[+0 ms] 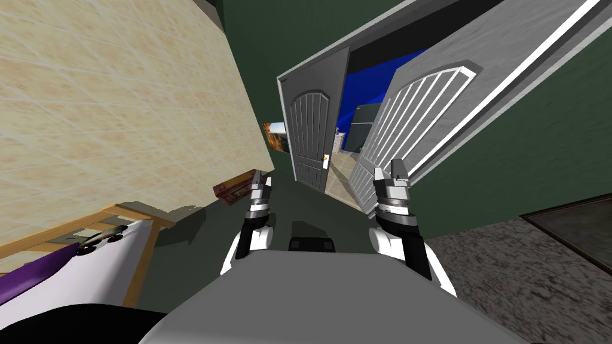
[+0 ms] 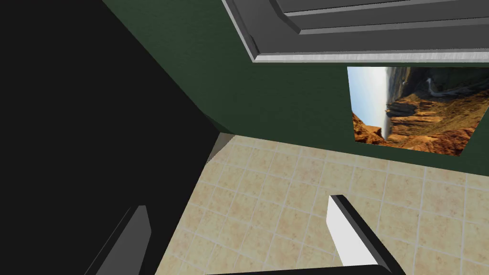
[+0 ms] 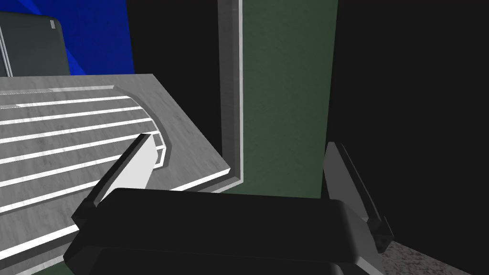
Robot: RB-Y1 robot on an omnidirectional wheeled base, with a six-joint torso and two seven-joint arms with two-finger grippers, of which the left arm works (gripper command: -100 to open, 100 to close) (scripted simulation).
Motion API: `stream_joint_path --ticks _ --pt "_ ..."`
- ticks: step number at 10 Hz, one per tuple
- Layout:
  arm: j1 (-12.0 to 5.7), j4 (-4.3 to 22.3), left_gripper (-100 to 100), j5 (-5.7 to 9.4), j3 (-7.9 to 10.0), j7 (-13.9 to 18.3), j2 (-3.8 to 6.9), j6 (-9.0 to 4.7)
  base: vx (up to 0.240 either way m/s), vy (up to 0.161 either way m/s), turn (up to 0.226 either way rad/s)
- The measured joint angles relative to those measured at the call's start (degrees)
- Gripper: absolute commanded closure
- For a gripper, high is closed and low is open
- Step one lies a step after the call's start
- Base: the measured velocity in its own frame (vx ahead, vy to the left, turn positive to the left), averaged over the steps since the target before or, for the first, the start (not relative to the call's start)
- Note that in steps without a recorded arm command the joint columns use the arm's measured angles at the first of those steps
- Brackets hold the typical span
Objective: Push the door open
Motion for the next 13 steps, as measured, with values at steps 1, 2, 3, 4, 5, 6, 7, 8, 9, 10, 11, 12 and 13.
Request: stream_joint_path --ticks 1,2,3,4,5,6,7,8,9,10,11,12,13 --pt "-0.22 1.05 -100 0.03 -0.27 0.11 0.35 -0.28 0.189 0.001 -0.073" --pt "-0.84 2.09 -100 0.12 -0.39 0.23 0.71 -0.09 0.208 -0.014 -0.07" --pt "-1.69 3.45 -100 0.11 -0.63 0.27 0.92 0.15 0.198 -0.015 -0.073" --pt "-2.54 4.69 -100 0.11 -0.92 0.3 1.17 0.51 0.191 0.002 -0.087" --pt "-3.44 6.1 -100 0.16 -1.17 0.41 1.51 0.9 0.19 -0.01 -0.106" --pt "-3.55 7.68 -100 0.22 -1.65 0.56 1.91 0.59 0.155 -0.029 -0.077" --pt "-4.36 9.13 -100 0.08 -2.16 0.47 1.82 0.59 0.158 -0.046 -0.111" --pt "-4.96 10.43 -100 0.08 -2.61 0.49 2.06 0.85 0.141 -0.029 -0.07" --pt "-5.44 11.46 -100 0.12 -2.92 0.59 2.28 1.11 0.111 -0.02 -0.05" --pt "-6.09 12.45 -100 0.22 -3.03 0.77 2.57 1.41 0.095 -0.019 -0.07" --pt "-6.65 13.37 -100 0.37 -3.07 1.01 2.94 1.69 0.097 -0.01 -0.074" --pt "-7.1 14.52 -100 0.35 -3.38 1.07 2.98 1.7 0.095 -0.008 -0.063" --pt "-7.52 15.83 -100 0.33 -3.71 1.06 3.02 1.48 0.103 -0.009 -0.064"
